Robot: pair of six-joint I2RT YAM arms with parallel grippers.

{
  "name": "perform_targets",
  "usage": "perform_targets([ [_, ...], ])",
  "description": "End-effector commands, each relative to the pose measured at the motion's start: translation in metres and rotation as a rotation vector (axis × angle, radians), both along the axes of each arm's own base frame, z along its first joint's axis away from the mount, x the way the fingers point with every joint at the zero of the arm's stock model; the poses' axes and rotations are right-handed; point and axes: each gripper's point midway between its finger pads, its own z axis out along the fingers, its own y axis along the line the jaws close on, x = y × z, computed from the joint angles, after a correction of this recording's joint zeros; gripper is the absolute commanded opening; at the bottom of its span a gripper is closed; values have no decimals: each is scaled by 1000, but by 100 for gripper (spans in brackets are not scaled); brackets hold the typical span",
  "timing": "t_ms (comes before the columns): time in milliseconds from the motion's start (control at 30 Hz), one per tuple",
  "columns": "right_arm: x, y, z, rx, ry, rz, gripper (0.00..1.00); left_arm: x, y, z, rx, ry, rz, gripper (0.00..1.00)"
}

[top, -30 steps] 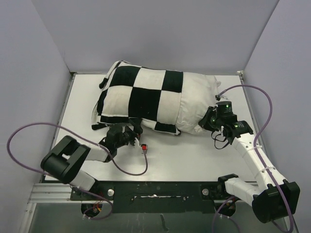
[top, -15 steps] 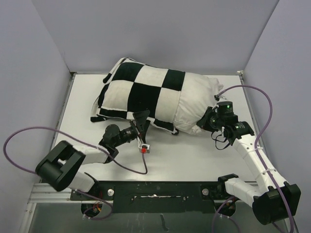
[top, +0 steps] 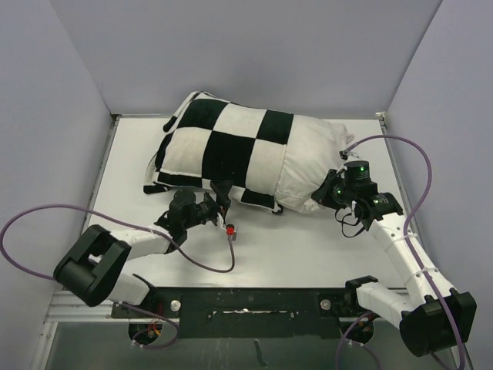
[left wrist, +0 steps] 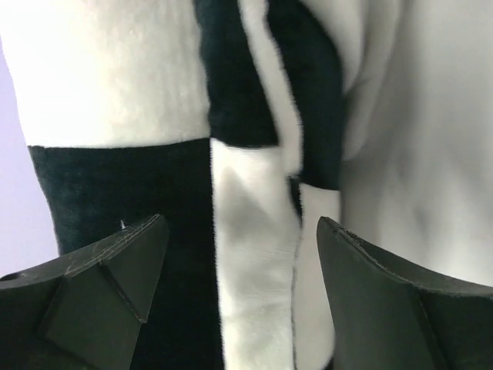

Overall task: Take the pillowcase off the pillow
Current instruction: Remove the pillow from the pillowcase.

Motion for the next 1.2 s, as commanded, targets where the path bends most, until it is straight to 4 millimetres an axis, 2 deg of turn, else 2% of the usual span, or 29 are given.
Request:
perform_targets([
  [0,10,3,30,33,-102,16,0,-40,1,3,36,133,-117,78],
  [33,11,2,31,35,-104,15,0,-47,3,-3,48,144,-132,79],
  [100,12,3,32,40,-105,16,0,-46,3,-5,47,96,-127,80],
  [200,13,5,33,54,-107,16,0,-19,4,-4,36,20,-47,80],
  [333,11,5,34,62,-110,16,0,17,4,6,1,-69,41,80],
  [500,9,4,38,56,-122,14,0,23,0,3,19,-73,32,80],
  [700,7,2,34,48,-113,11,0,33,-6,43,-96,-262,45,80],
  [833,8,2,33,53,-108,7,0,35,-3,48,-104,-265,46,76],
  [1033,8,-1,32,51,-105,-4,0,23,-2,31,-52,-124,14,54],
  [1167,10,-4,32,61,-98,-15,0,21,3,16,9,-58,26,18],
])
